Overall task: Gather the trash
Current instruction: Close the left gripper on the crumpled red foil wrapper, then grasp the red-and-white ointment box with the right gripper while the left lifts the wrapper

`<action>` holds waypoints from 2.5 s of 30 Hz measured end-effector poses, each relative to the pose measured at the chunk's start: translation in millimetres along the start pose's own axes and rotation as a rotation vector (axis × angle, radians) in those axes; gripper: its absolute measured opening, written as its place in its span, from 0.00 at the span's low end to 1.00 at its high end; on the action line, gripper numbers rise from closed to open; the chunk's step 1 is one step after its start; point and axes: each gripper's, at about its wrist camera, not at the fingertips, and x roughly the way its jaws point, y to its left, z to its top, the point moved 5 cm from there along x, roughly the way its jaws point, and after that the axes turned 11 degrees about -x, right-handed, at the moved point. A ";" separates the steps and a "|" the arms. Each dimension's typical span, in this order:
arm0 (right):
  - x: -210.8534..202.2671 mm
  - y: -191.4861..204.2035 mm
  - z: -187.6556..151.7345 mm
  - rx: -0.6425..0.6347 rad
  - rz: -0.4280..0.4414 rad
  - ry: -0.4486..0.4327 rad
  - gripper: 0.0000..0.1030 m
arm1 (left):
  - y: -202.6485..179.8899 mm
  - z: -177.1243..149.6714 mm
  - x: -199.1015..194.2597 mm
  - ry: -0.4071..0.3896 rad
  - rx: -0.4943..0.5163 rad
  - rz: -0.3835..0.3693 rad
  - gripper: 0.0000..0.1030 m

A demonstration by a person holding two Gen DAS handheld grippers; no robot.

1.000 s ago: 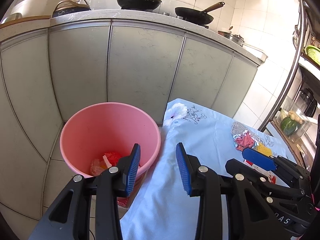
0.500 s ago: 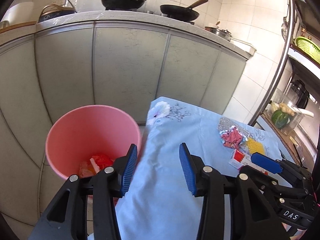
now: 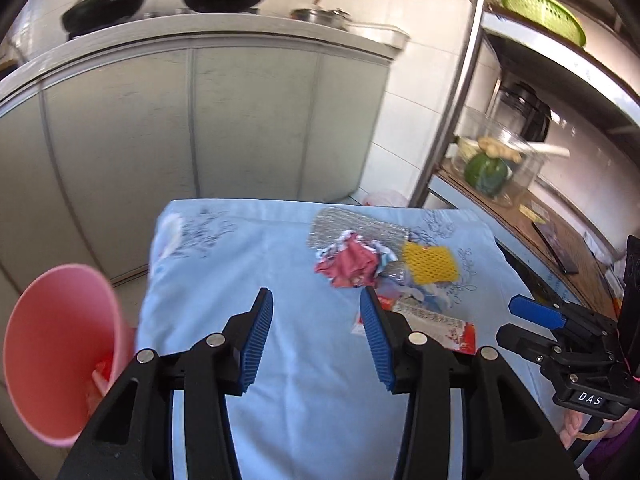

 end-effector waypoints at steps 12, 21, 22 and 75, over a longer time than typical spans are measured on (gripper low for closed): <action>18.0 -35.2 -12.7 0.065 -0.006 0.040 0.49 | -31.9 19.7 87.5 0.114 0.098 0.009 0.43; 37.0 -42.1 -8.1 0.058 0.055 0.108 0.56 | -30.8 23.7 131.5 0.173 0.139 -0.007 0.45; 39.3 -41.2 -6.9 0.055 0.072 0.117 0.59 | -30.6 25.2 133.2 0.173 0.140 -0.020 0.47; 49.5 14.7 -28.7 0.085 0.123 0.221 0.38 | 1.1 19.6 -18.6 -0.066 0.021 -0.090 0.16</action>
